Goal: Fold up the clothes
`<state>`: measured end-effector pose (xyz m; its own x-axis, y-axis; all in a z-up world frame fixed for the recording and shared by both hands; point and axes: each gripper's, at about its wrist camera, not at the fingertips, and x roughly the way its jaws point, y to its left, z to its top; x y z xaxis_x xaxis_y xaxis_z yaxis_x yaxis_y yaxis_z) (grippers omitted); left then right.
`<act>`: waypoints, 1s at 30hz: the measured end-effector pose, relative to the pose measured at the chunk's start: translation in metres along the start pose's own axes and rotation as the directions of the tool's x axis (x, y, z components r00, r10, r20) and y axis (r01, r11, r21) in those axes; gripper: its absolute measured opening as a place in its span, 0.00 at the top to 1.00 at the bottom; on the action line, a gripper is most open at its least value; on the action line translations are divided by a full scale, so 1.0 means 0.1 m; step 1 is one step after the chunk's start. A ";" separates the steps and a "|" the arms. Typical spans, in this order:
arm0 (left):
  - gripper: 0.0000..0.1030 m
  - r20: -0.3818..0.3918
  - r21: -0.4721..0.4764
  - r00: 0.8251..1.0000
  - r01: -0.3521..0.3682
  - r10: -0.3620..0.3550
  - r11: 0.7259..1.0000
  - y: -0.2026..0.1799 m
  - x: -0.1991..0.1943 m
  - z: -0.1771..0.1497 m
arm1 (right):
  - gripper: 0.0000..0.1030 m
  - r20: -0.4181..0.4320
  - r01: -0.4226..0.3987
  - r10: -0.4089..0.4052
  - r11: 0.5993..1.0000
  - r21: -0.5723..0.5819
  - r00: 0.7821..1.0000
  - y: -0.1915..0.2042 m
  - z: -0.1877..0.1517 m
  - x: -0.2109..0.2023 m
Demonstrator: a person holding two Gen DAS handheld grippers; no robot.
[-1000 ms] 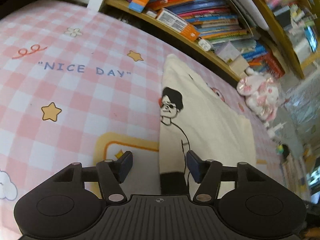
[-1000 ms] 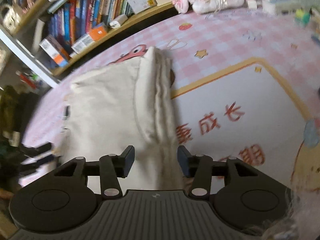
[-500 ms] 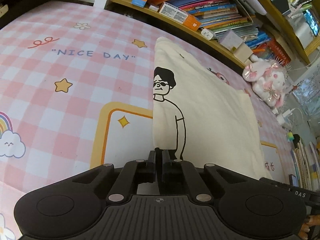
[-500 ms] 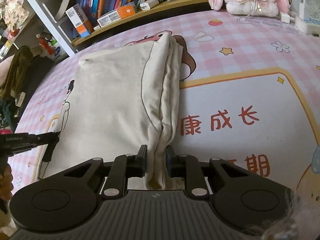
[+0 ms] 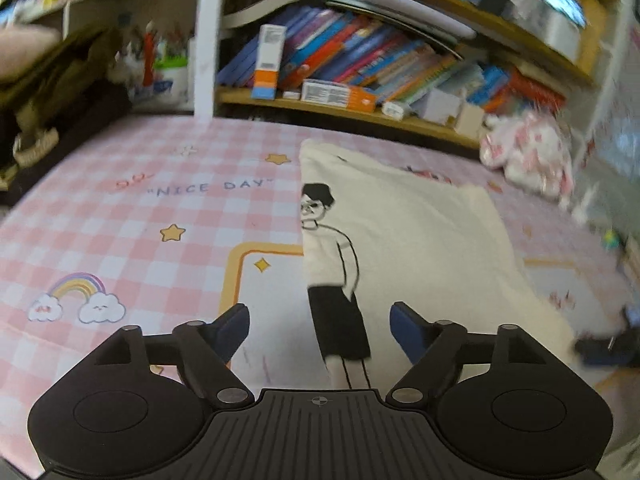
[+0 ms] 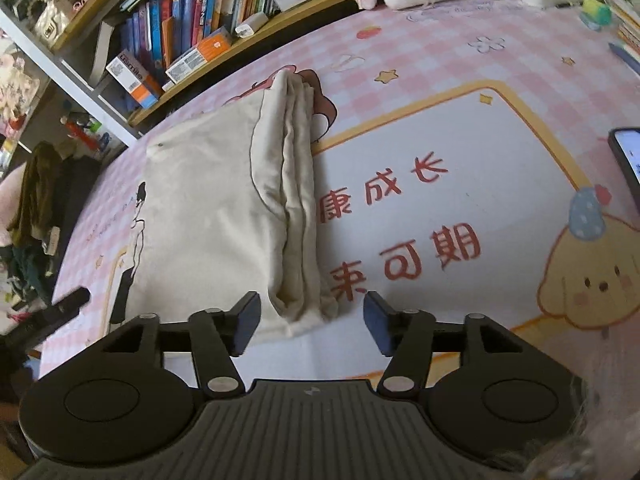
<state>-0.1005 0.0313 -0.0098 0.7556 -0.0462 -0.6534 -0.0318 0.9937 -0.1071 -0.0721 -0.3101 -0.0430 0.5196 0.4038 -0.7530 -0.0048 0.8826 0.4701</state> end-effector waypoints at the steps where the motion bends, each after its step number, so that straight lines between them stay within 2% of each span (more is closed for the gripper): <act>1: 0.17 0.004 0.036 1.000 -0.013 0.013 0.999 -0.07 -0.02 -0.03 | 0.40 0.001 -0.010 0.010 1.000 0.009 1.000 -0.01 -0.01 -0.02; 3: 0.09 0.023 0.115 0.999 -0.045 0.042 0.992 -0.22 -0.07 -0.09 | 0.34 0.001 -0.031 0.031 0.999 0.028 1.000 -0.05 -0.03 -0.05; 6: 0.06 0.077 0.223 0.993 -0.108 0.093 0.969 -0.42 -0.16 -0.19 | 0.29 -0.005 -0.059 0.060 0.995 0.080 0.998 -0.12 -0.05 -0.07; 8: 0.05 0.089 0.273 0.991 -0.123 0.102 0.954 -0.51 -0.20 -0.23 | 0.28 -0.008 -0.077 0.079 0.990 0.115 0.997 -0.16 -0.06 -0.07; 15: 0.05 0.088 0.300 0.995 -0.074 0.050 0.951 -0.63 -0.26 -0.28 | 0.30 -0.026 -0.154 0.163 0.964 0.217 0.986 -0.30 -0.09 -0.04; 20: 0.05 0.069 0.353 0.998 -0.033 0.009 0.935 -0.75 -0.20 -0.30 | 0.31 -0.029 -0.191 0.206 0.944 0.269 0.978 -0.31 0.01 0.08; 21: 0.05 0.060 0.367 0.998 -0.019 -0.003 0.930 -0.78 -0.19 -0.30 | 0.34 -0.030 -0.194 0.211 0.939 0.285 0.977 -0.32 0.04 0.11; 23: 0.05 0.049 0.407 0.998 0.004 -0.026 0.913 -0.86 -0.17 -0.31 | 0.49 -0.046 -0.189 0.212 0.935 0.299 0.976 -0.31 0.09 0.19; 25: 0.05 0.041 0.452 0.998 0.027 -0.051 0.892 -0.95 -0.15 -0.33 | 0.70 -0.060 -0.169 0.195 0.941 0.294 0.979 -0.28 0.12 0.24; 27: 0.05 0.033 0.499 0.997 0.051 -0.077 0.865 -1.03 -0.13 -0.35 | 0.85 -0.092 -0.156 0.190 0.943 0.294 0.977 -0.28 0.14 0.29; 30: 0.06 0.016 0.572 0.995 0.075 -0.102 0.817 -1.17 -0.08 -0.41 | 0.88 -0.038 -0.259 0.288 0.906 0.336 0.957 -0.29 0.20 0.17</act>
<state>-0.1294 -0.0889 -0.0231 0.7655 -0.1460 -0.6267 0.4047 0.8664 0.2925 -0.0462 -0.3337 -0.0607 0.4633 0.6495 -0.6029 0.1484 0.6139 0.7753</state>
